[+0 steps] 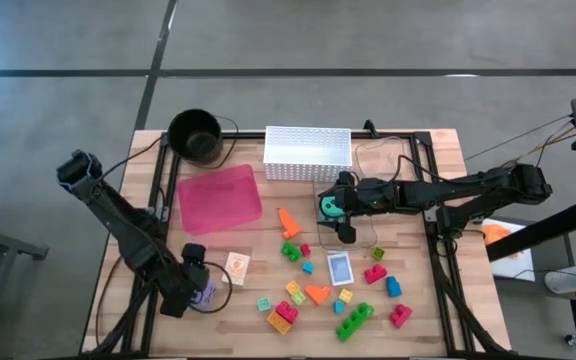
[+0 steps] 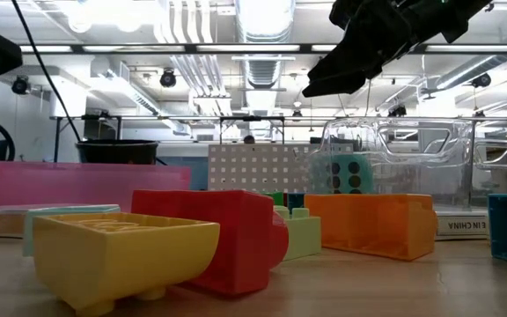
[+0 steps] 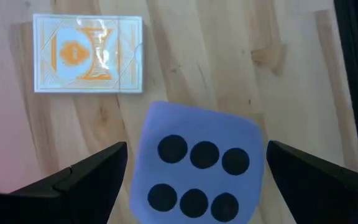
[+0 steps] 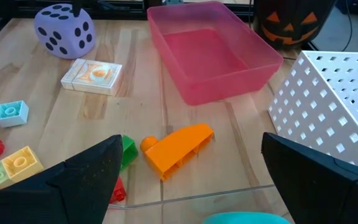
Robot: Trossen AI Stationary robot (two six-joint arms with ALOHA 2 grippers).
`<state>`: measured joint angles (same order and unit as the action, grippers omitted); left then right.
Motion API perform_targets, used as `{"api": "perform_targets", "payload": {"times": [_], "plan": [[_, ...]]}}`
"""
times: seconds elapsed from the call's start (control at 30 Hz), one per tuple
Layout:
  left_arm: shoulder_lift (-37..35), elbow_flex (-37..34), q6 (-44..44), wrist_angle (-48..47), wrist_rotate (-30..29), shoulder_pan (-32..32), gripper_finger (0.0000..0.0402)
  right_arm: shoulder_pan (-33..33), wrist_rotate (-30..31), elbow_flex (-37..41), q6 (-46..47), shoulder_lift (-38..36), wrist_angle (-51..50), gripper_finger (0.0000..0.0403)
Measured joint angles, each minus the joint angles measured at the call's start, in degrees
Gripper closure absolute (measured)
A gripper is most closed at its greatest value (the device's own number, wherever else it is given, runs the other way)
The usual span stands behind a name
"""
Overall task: Pick & Place Toys
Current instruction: Put the purple dice into the left transparent bin
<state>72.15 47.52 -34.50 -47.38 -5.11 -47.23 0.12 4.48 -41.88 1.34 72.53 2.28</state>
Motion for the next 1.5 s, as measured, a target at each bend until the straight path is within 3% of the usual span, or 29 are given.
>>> {"api": "perform_targets", "payload": {"times": [0.4, 0.83, 1.5], "plan": [[3.6, -1.6, 0.1, 2.7, -1.2, -2.1, 0.0016, 0.0, 0.0, 0.0, 0.0, 0.0, 0.0, 0.0025], [1.4, -0.4, 2.0, 0.5, -2.6, -2.4, 0.0016, 0.0, 0.0, 0.0, 0.0, 0.0, -0.1, 0.0025], [2.9, -0.2, 0.1, 1.0, -0.2, -3.5, 0.0016, 0.0, 0.0, 0.0, 0.0, 0.0, -0.1, 0.0025]]}}
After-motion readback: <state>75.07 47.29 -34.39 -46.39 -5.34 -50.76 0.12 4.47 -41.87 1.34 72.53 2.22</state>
